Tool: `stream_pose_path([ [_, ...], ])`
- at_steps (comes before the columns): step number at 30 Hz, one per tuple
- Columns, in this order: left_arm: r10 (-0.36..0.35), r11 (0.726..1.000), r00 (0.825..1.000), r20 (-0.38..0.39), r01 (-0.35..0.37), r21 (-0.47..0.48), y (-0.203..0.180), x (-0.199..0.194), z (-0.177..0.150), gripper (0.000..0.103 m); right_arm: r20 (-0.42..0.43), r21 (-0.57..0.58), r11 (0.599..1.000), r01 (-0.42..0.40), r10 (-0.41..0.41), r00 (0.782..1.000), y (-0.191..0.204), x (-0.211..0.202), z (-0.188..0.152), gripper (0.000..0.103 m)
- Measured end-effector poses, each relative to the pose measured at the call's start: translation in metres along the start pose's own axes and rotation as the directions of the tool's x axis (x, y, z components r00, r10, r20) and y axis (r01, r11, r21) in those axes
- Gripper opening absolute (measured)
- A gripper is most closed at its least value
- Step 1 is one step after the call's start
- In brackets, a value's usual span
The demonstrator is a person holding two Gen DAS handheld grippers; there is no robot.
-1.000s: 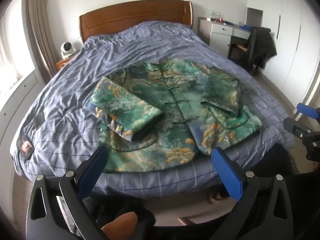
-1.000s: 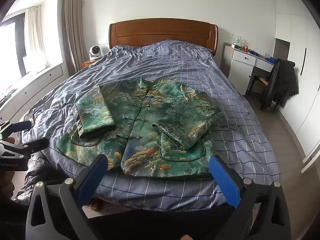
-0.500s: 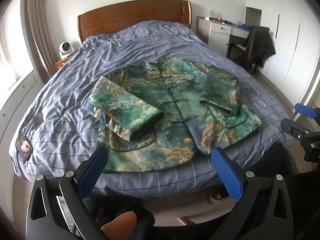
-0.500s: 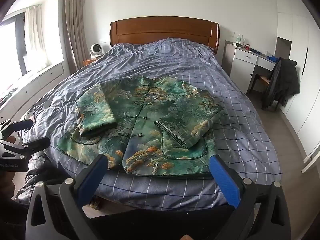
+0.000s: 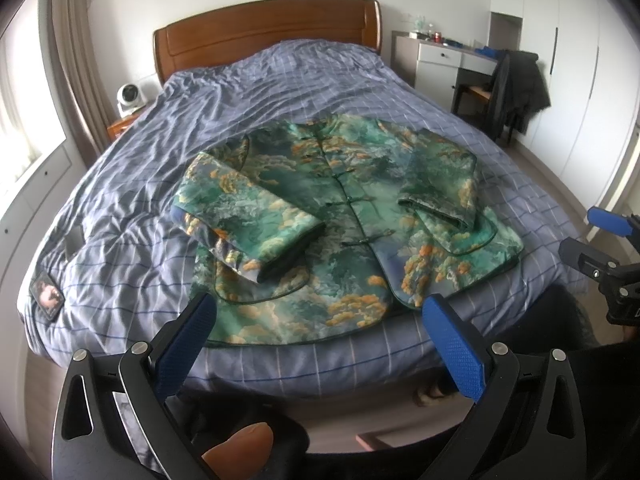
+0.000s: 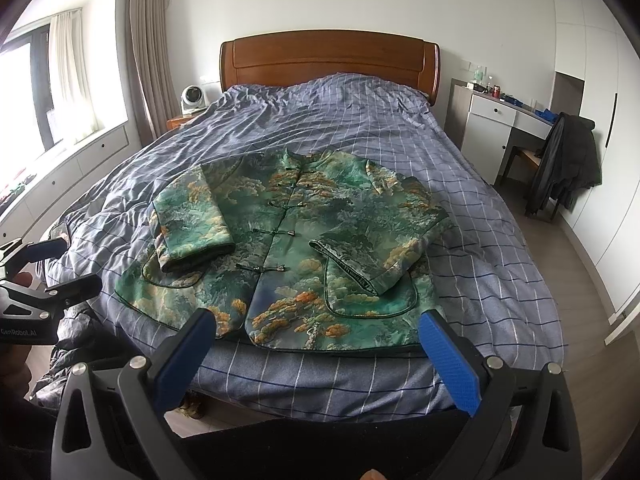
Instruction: Fold large clothes
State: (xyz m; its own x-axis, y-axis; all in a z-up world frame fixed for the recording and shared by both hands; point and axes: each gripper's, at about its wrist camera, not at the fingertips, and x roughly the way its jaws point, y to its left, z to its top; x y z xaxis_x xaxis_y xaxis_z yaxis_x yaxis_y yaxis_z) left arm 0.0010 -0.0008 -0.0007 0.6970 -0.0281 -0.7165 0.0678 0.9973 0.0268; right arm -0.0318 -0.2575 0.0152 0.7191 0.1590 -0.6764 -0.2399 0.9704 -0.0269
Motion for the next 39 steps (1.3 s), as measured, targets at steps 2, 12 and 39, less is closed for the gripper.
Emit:
stream_pose_path([
  [2, 0.0, 1.0, 1.0, 0.0, 0.0, 0.0, 0.0, -0.0001, 0.0, 0.103, -0.003, 0.0, 1.0, -0.001, 0.001, 1.0, 0.001, 0.001, -0.0015, 0.103],
  [12, 0.0, 1.0, 1.0, -0.002, 0.0, 0.0, 0.0001, 0.0003, 0.0003, 0.103, -0.006, 0.001, 1.0, -0.002, 0.002, 1.0, 0.0009, 0.0035, -0.0012, 0.103],
  [39, 0.001, 1.0, 1.0, -0.006, -0.001, 0.001, 0.0001, 0.001, 0.0007, 0.103, -0.019, 0.004, 1.0, -0.009, 0.009, 1.0, 0.0019, 0.0086, -0.0009, 0.103],
])
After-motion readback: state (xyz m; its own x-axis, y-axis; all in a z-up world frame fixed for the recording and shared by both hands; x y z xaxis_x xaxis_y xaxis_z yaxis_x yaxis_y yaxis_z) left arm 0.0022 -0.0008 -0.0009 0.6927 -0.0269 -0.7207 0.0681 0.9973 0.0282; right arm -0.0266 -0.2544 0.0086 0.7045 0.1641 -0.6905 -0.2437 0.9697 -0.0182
